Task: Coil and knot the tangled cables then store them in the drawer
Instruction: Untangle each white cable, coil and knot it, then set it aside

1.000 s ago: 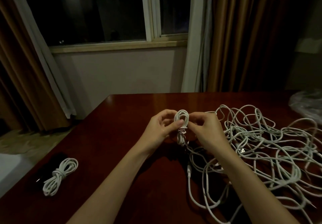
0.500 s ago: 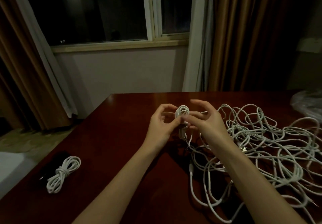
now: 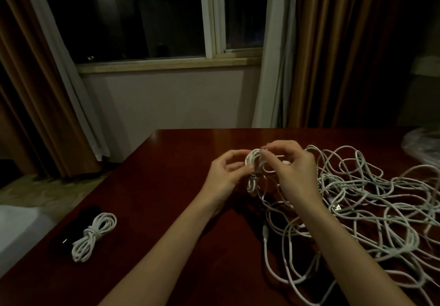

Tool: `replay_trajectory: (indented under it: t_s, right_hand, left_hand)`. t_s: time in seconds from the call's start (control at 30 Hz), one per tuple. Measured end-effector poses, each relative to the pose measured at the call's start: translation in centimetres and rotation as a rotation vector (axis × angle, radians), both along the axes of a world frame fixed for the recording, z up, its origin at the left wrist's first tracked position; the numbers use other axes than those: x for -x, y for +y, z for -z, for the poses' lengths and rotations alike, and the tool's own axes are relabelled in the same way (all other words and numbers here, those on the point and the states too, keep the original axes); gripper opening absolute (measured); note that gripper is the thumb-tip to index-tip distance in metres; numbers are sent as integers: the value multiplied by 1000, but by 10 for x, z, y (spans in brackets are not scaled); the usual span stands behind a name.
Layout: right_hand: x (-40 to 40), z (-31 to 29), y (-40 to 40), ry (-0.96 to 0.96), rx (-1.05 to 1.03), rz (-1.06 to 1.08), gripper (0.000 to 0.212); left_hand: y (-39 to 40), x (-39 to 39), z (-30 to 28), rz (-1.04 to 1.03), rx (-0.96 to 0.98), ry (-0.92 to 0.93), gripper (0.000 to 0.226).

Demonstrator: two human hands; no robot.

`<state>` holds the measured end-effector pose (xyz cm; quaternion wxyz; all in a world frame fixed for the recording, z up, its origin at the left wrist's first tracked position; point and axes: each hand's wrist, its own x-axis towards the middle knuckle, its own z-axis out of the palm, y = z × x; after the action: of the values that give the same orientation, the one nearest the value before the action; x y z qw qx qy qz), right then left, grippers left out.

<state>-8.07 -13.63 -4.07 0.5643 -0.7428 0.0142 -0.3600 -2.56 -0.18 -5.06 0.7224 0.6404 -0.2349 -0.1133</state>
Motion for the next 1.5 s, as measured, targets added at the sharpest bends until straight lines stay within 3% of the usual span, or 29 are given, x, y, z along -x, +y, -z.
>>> replay_trajectory:
  t_s: [0.1, 0.2, 0.3, 0.47, 0.6, 0.8, 1.23, 1.37, 1.5]
  right_hand:
    - [2, -2, 1, -68, 148, 33, 9]
    - [2, -2, -2, -74, 3, 27, 9]
    - [-1, 4, -6, 49, -106, -17, 7]
    - [1, 5, 4, 96, 89, -142, 21]
    - [0, 9, 10, 82, 352, -54, 28]
    - [-1, 11, 11, 64, 256, -41, 17]
    - [2, 13, 39, 68, 300, -138, 14]
    - [3, 8, 57, 70, 353, -170, 14]
    - [1, 9, 90, 110, 363, -246, 16]
  left_hand:
    - [-4, 2, 4, -46, -36, -53, 25]
    - [-4, 2, 5, -53, 6, -20, 27]
    - [-3, 0, 5, -72, 63, 50, 33]
    - [2, -5, 4, -157, 66, 45, 31]
    - [3, -6, 2, -164, 106, 93, 24]
    - [13, -3, 1, -82, 47, 151, 17]
    - [76, 13, -9, -190, -154, -107, 28]
    - [101, 21, -18, -263, -352, -320, 15]
    - [140, 26, -27, -316, -586, -466, 19]
